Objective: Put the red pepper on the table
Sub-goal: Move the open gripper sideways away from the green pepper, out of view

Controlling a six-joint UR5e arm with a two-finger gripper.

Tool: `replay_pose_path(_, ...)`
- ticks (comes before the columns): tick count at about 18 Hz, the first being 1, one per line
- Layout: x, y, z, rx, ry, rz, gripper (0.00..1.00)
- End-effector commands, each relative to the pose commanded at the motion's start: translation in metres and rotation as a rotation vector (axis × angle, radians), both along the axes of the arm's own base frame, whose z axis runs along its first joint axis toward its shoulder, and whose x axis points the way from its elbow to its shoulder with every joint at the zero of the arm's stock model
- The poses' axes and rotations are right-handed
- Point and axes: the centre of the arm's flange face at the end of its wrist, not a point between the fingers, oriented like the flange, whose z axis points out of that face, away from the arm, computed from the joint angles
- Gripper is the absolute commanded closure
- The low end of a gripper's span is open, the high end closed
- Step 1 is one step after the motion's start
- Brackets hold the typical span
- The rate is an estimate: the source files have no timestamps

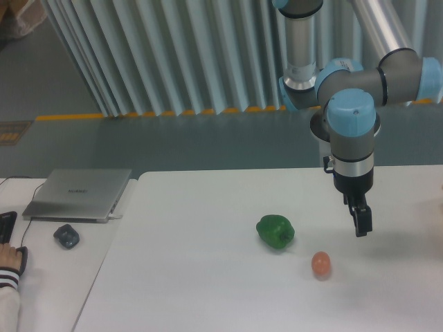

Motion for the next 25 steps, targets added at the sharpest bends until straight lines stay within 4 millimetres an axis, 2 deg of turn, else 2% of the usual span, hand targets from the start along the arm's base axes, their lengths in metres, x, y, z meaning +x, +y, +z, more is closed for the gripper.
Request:
replay_pose_path(6,-0.003,-0.004,-0.002,-0.001,0.012,0.007,0.00)
replay_pose_path(10,-0.014,-0.029,-0.009,0.000,-0.006,0.043,0.00)
replay_pose_path(13,-0.018,-0.032,-0.001,0.020,0.017,0.049,0.00)
replay_pose_path(17,-0.047,-0.043,0.020,0.052,0.048,0.093,0.00)
replay_pose_path(20,-0.065,-0.058,0.021,0.050,0.046,0.128,0.00)
replay_pose_path(22,-0.101,-0.089,0.021,0.075,0.016,0.277,0.00)
replay_pose_path(25,-0.125,-0.110,0.022,0.154,-0.045,0.366,0.00)
